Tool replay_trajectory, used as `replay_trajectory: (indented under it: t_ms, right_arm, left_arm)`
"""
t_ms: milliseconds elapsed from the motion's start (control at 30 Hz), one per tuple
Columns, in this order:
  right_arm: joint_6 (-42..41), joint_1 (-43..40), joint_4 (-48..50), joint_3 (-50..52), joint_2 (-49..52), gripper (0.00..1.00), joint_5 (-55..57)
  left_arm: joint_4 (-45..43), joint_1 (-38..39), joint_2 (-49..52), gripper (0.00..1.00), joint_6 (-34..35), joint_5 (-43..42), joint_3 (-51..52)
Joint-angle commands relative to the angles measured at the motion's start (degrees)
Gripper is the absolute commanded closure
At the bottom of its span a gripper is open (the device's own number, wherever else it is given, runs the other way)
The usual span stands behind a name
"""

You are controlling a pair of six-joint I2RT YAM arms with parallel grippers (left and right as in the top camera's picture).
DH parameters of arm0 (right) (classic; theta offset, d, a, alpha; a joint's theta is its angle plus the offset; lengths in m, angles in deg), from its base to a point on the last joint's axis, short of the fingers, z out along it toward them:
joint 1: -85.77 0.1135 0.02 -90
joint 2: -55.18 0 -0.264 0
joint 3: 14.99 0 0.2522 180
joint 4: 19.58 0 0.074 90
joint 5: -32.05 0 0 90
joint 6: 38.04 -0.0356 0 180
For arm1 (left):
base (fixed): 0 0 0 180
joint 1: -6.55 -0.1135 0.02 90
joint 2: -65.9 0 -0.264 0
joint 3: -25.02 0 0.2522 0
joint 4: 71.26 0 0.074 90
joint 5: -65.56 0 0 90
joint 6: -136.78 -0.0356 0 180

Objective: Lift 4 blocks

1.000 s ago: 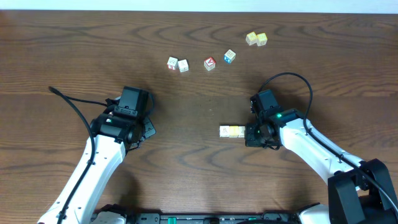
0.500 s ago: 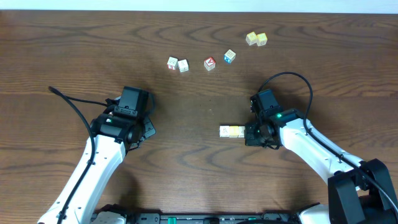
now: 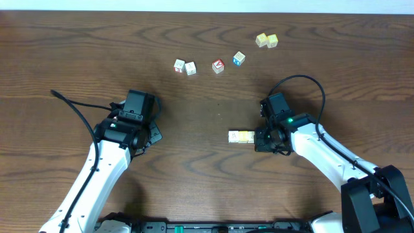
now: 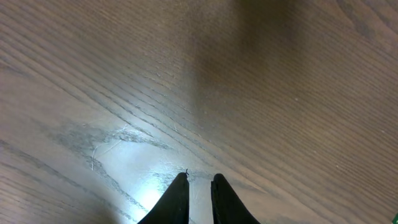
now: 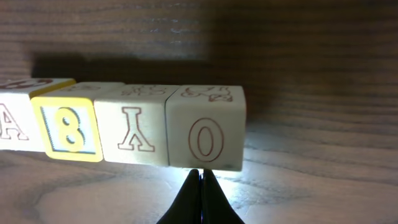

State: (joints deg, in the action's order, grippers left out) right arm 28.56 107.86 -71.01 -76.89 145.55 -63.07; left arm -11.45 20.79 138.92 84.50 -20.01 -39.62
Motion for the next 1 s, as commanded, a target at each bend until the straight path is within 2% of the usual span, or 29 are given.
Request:
replay_trajectory:
  t_ms: [0, 433, 567, 733, 833, 967]
  right_arm:
    - [0.74, -0.26, -1.07, -0.72, -0.81, 0.99, -2.99]
    - [2.21, -2.89, -17.51, -15.63, -0.9, 0.99, -4.37]
    - [2.89, -7.69, -19.47, -18.21, -0.9, 0.99, -3.28]
    - [5.92, -19.04, -19.8, -18.16, -0.85, 0.96, -3.32]
    - [6.23, -22.36, -19.8, -17.66, -0.85, 0.97, -3.3]
    - [8.0, -25.68, -19.76, -16.46, -0.85, 0.99, -1.6]
  left_arm:
    - [0.0, -0.35, 0.31, 0.85, 0.74, 0.09, 0.0]
    - [0.0, -0.35, 0.31, 0.85, 0.74, 0.09, 0.0]
    - [0.04, -0.35, 0.31, 0.85, 0.72, -0.37, 0.0]
    - [-0.22, -0.35, 0.31, 0.85, 0.5, -3.3, 0.04]
    - [-1.92, -0.35, 0.66, 0.85, -1.75, -7.87, 0.04]
    - [-6.86, -0.33, 2.67, 0.85, -8.15, -21.09, 0.04]
